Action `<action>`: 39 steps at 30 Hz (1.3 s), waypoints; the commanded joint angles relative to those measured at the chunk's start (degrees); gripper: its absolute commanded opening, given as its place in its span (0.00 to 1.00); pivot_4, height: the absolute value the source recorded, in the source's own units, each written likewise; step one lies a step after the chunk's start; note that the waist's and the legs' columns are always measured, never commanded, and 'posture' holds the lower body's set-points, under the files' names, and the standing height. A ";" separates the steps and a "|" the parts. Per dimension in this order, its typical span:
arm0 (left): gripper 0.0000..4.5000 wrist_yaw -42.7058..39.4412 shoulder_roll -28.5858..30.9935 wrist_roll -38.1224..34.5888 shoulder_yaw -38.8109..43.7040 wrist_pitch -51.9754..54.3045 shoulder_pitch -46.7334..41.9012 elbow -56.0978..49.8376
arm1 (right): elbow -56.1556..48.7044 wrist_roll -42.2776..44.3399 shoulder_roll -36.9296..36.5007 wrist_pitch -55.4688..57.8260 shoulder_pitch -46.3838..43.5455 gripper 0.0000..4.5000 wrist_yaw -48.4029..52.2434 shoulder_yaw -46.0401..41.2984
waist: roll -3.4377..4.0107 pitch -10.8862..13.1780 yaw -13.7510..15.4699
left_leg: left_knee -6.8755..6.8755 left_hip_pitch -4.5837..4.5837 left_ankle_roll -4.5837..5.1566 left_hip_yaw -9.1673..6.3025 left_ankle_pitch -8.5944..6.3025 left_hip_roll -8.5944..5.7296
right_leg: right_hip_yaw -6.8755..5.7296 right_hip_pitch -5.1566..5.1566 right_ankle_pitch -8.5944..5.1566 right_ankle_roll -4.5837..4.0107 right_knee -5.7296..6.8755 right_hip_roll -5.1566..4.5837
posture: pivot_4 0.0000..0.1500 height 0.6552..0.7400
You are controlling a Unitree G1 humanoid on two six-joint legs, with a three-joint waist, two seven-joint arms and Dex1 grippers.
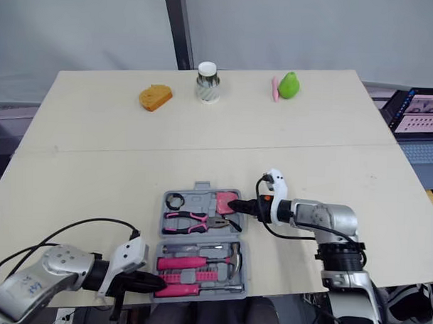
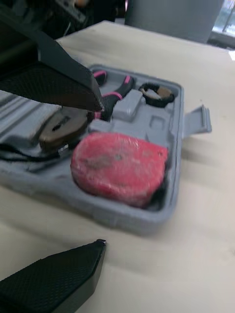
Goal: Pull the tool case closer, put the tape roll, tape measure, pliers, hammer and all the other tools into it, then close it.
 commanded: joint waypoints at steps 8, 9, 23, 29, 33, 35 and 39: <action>0.00 -0.90 -0.12 2.17 -1.67 -5.41 2.54 4.98 | -4.65 3.78 -0.47 -5.28 3.15 0.98 5.99 -0.82 | 0.01 0.00 -0.03 | -0.02 0.01 0.00 0.01 0.00 0.00 | 0.02 -0.01 0.00 0.00 0.01 0.00 | 1.00 1.00; 0.00 -0.93 -0.20 2.00 -1.55 -5.56 2.65 5.12 | -5.88 4.62 -0.98 -5.19 3.52 0.98 7.05 -0.90 | 0.02 0.01 -0.02 | -0.03 0.02 0.00 0.01 0.00 0.00 | 0.02 -0.02 0.00 0.00 0.01 0.00 | 1.00 1.00; 0.00 0.16 -4.88 -2.92 0.59 -1.90 2.73 5.34 | -16.54 11.94 -5.24 -6.97 4.77 0.98 15.78 -0.32 | 0.04 0.02 0.01 | -0.04 0.03 0.00 0.06 0.00 0.01 | 0.06 -0.04 0.00 0.00 0.01 -0.01 | 1.00 1.00; 0.00 1.65 -5.96 -2.90 2.00 -1.60 3.77 5.09 | -20.22 13.96 -7.61 -6.92 5.67 0.98 18.73 1.47 | 0.04 0.02 0.10 | -0.04 0.02 0.00 0.05 0.00 0.01 | 0.06 -0.04 0.00 0.00 0.00 -0.01 | 1.00 1.00; 0.00 2.70 -5.69 -5.40 5.45 0.61 5.95 2.54 | -22.55 13.95 -10.30 -7.94 6.86 0.98 21.15 3.20 | 0.03 0.02 0.10 | -0.02 0.03 0.00 0.04 -0.01 0.01 | 0.06 -0.02 0.00 0.00 0.00 -0.02 | 1.00 1.00; 0.00 3.02 -4.53 -8.18 9.64 2.88 8.67 -0.88 | -23.71 13.52 -11.98 -8.90 7.50 0.98 22.28 4.06 | 0.03 0.02 0.09 | -0.03 0.02 0.00 0.03 -0.01 0.02 | 0.06 -0.02 0.00 0.00 0.00 -0.01 | 1.00 1.00; 0.00 -0.43 0.09 -14.50 25.18 7.94 18.93 -7.15 | -26.81 14.32 -16.02 -9.62 9.05 0.98 24.48 4.57 | -0.03 0.06 0.02 | -0.06 -0.02 -0.03 0.03 -0.03 0.08 | 0.05 -0.05 -0.01 -0.01 -0.05 0.01 | 1.00 1.00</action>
